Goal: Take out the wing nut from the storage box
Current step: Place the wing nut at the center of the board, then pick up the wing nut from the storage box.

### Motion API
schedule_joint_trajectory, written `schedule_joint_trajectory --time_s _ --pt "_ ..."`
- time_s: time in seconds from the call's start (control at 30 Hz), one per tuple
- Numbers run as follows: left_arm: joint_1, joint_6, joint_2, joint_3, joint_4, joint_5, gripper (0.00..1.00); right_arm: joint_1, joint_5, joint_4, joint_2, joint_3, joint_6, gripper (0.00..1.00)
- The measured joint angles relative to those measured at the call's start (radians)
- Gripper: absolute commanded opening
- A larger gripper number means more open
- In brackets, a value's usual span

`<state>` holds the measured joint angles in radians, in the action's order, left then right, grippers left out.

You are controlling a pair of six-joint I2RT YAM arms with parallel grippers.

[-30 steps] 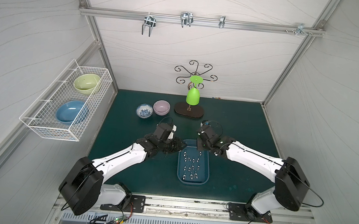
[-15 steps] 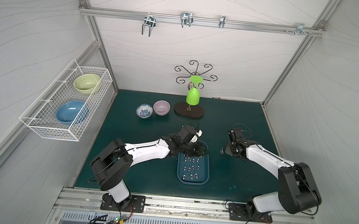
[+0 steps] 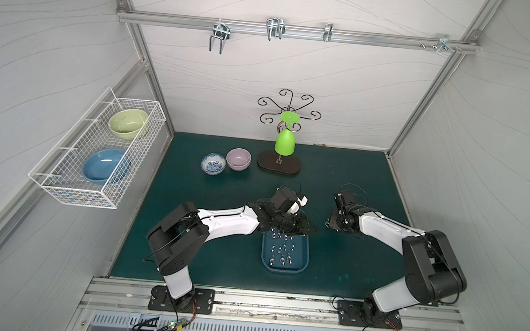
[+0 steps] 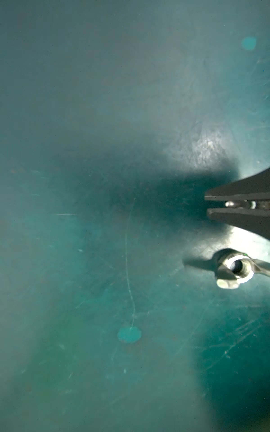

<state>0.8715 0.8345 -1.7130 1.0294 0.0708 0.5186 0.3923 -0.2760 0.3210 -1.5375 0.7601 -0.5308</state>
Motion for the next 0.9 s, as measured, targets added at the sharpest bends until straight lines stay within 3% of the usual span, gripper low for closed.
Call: schedule_joint_trajectory --time_s 0.37,0.6,0.8,0.9 --pt "0.008 0.004 -0.019 0.008 0.008 0.016 0.52 0.001 0.019 -0.006 -0.003 0.002 -0.001 0.26" --pt "0.008 -0.002 -0.015 0.008 -0.009 0.011 0.52 0.022 0.004 0.013 0.056 0.002 0.000 0.29" --pt "-0.024 -0.050 0.100 -0.012 -0.101 -0.045 0.52 0.173 -0.042 0.084 0.216 0.058 0.003 0.30" --pt "-0.104 -0.053 0.214 -0.074 -0.116 -0.063 0.51 0.308 -0.059 0.097 0.220 0.123 -0.005 0.30"
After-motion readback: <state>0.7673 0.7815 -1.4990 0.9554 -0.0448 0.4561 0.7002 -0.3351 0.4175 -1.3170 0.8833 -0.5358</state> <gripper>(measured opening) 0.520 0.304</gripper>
